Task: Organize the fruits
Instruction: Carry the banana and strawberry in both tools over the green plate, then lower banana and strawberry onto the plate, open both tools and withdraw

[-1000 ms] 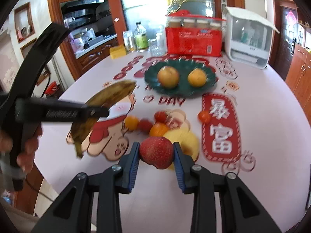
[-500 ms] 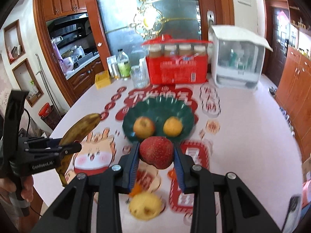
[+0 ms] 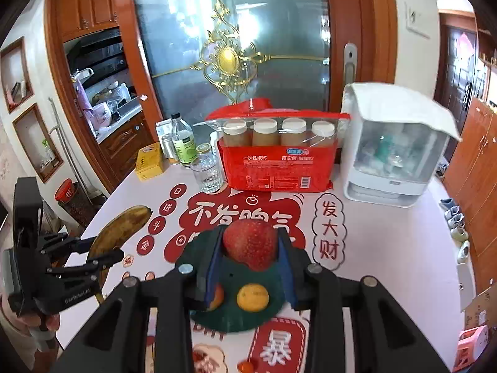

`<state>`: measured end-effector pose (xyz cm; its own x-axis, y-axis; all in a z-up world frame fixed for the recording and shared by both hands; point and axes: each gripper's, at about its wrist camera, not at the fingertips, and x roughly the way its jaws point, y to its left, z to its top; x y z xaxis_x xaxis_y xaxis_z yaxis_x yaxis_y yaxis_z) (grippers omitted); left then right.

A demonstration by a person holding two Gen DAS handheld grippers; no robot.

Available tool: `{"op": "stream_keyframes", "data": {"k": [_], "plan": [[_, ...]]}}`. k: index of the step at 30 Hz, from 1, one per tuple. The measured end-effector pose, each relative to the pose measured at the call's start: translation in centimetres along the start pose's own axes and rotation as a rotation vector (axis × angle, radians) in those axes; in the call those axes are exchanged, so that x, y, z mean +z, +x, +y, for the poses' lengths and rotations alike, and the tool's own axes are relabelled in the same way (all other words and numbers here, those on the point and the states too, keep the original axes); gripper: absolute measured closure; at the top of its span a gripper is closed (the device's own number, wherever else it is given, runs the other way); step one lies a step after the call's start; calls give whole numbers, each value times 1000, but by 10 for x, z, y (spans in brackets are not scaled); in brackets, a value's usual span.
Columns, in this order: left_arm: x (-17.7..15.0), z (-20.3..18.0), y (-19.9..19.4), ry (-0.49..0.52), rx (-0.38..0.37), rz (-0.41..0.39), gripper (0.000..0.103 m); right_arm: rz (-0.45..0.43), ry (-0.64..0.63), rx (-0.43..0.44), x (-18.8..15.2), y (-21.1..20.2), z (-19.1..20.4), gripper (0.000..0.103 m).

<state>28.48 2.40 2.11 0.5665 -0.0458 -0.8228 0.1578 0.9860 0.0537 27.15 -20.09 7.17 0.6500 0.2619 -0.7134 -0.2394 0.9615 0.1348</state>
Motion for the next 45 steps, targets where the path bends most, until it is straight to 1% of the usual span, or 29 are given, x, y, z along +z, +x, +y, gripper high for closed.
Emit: {"op": "stream_keyframes", "data": {"k": [4, 6, 9, 14, 17, 24, 31, 34, 45], "plan": [[3, -1, 46, -19, -16, 47, 68, 76, 54, 13, 0, 61, -10, 69], [1, -2, 66, -33, -23, 72, 68, 118, 73, 15, -7, 90, -15, 69], [-2, -6, 96, -42, -56, 105, 68, 198, 90, 19, -22, 134, -20, 69], [-8, -17, 138, 22, -67, 151, 68, 288, 102, 35, -47, 183, -27, 69], [-11, -22, 154, 67, -71, 165, 68, 328, 115, 50, -58, 202, -31, 69], [-10, -29, 173, 150, -101, 185, 67, 372, 120, 69, -72, 226, -35, 69], [-17, -35, 189, 162, -113, 221, 67, 395, 112, 77, -82, 240, -27, 69], [-17, -36, 189, 143, -125, 222, 67, 394, 104, 83, -82, 241, -24, 69], [-20, -32, 188, 61, -112, 222, 67, 414, 113, 80, -83, 250, -21, 69]]}}
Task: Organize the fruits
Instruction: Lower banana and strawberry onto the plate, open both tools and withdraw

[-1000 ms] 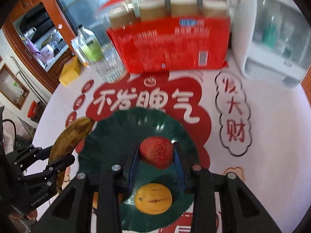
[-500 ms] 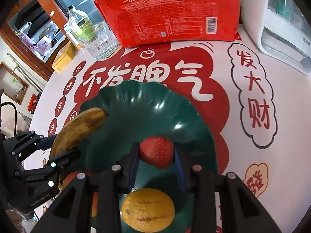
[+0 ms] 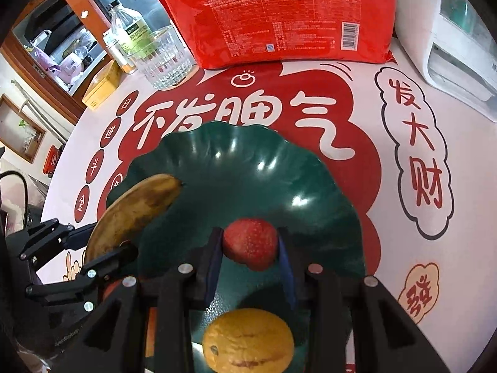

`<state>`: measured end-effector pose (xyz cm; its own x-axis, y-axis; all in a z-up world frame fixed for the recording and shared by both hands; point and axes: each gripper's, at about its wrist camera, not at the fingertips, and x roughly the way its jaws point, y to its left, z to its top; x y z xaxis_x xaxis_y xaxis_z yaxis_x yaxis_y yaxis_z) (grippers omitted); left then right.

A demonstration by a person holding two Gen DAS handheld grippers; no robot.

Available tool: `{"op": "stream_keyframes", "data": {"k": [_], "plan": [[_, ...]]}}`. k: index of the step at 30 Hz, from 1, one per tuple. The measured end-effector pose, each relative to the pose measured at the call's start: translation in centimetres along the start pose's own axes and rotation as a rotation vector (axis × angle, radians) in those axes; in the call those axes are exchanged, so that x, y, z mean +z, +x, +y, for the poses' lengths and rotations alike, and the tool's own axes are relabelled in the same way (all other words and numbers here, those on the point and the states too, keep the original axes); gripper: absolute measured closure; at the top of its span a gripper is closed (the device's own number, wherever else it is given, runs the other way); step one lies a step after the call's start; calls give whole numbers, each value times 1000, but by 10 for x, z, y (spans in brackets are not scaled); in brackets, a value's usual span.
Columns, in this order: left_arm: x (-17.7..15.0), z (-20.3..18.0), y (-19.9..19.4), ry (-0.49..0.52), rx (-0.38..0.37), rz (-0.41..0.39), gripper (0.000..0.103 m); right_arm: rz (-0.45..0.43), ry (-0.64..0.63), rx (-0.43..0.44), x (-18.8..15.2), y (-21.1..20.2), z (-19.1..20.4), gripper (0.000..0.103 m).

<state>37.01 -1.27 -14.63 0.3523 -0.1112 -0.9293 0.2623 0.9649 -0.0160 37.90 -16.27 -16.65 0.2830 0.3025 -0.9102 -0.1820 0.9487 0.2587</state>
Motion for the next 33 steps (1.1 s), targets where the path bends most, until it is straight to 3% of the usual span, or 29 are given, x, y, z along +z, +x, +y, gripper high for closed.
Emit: {"op": "stream_keyframes", "data": {"k": [3, 5, 8, 26, 33], "plan": [[-1, -3, -4, 4, 11, -16, 65, 14, 9, 5, 0, 2, 0, 67], [0, -5, -9, 0, 16, -30, 42, 12, 1, 3, -2, 2, 2, 58], [1, -5, -18, -23, 23, -60, 27, 0, -6, 0, -3, -2, 5, 53], [-16, -6, -49, -95, 15, -53, 14, -76, -37, 13, -11, -43, 22, 52], [-26, 0, -78, -136, 12, -88, 9, -113, -58, 20, -21, -70, 34, 52]]}}
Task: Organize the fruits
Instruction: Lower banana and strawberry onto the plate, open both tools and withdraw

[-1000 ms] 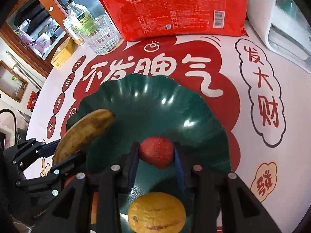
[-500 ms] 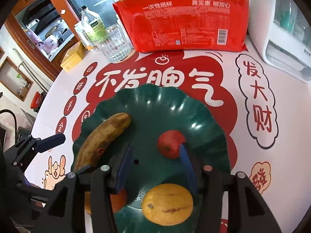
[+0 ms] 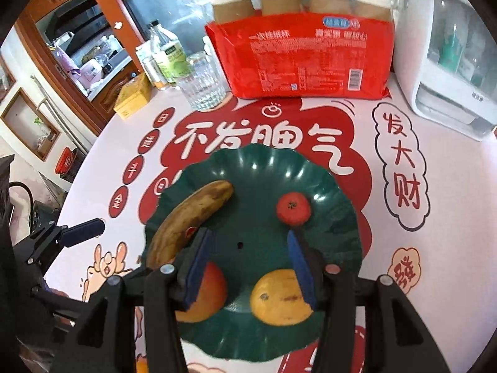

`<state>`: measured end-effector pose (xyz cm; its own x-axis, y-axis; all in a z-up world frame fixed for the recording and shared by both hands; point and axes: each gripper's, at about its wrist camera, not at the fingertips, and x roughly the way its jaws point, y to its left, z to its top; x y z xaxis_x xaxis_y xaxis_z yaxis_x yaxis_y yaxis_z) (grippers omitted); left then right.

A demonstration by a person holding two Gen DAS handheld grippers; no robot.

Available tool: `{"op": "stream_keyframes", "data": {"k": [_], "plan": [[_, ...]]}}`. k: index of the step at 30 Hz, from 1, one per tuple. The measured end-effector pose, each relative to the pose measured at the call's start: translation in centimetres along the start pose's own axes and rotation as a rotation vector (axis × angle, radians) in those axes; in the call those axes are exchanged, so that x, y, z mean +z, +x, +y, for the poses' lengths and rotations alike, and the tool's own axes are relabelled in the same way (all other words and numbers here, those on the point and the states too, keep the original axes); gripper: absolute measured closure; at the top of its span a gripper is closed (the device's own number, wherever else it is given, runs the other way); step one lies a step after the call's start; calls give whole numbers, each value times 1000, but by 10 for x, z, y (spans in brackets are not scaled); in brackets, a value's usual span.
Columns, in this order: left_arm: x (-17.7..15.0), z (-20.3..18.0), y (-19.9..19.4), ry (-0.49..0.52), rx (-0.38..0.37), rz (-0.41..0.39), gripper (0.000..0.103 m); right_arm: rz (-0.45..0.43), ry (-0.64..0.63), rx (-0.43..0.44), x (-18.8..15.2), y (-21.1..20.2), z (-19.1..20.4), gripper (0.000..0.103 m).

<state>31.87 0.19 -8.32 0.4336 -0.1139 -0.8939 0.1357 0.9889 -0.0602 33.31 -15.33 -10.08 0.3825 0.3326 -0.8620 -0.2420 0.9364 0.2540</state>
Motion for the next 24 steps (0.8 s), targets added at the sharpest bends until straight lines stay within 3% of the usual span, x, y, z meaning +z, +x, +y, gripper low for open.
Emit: {"op": "stream_keyframes", "data": {"k": [7, 24], "plan": [[-17, -1, -40, -4, 17, -59, 1, -25, 6, 0, -12, -33, 12, 52], [-83, 0, -135, -26, 7, -166, 1, -108, 30, 16, -75, -125, 44, 52]]}}
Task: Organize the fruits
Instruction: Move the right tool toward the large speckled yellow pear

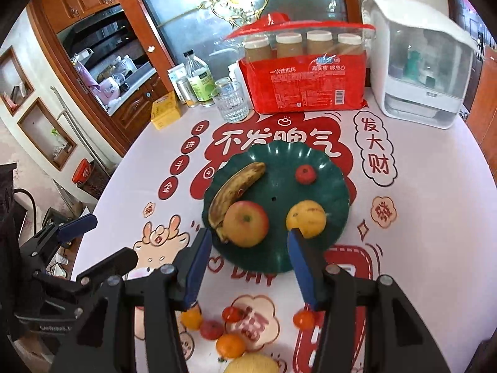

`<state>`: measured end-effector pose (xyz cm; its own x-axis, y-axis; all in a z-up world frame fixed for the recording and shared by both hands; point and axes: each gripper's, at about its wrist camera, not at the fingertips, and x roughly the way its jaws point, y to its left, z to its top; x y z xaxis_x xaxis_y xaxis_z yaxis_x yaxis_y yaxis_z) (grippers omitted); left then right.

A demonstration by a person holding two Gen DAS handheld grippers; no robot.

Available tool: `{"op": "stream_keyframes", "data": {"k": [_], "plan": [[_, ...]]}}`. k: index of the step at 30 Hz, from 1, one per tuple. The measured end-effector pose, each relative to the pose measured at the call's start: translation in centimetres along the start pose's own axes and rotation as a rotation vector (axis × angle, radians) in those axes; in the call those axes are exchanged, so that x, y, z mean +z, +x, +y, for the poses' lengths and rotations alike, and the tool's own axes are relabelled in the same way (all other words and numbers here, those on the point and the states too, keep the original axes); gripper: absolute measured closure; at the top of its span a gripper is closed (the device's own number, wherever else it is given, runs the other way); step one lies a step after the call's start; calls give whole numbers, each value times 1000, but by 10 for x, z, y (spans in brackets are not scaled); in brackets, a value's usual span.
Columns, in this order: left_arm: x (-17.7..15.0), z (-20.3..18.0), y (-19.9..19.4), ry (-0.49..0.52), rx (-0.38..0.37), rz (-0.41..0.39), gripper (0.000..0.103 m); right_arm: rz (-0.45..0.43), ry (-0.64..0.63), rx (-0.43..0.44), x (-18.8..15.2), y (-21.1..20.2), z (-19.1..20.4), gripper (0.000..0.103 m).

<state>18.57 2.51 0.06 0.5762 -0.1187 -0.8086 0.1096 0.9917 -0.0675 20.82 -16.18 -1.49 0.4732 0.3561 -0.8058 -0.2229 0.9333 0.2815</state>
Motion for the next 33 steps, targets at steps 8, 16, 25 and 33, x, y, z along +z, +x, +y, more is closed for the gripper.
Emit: {"op": "stream_keyframes", "data": {"k": [8, 16, 25, 33], "plan": [[-21, -4, -34, 7, -12, -39, 1, -35, 14, -7, -30, -40, 9, 52], [-42, -4, -56, -10, -38, -38, 1, -61, 29, -14, -55, -62, 11, 52], [-75, -2, -53, 6, -9, 12, 1, -73, 20, -35, -85, -75, 16, 52], [-104, -16, -35, 97, -41, 55, 1, -24, 16, -55, -113, -61, 14, 51]]}}
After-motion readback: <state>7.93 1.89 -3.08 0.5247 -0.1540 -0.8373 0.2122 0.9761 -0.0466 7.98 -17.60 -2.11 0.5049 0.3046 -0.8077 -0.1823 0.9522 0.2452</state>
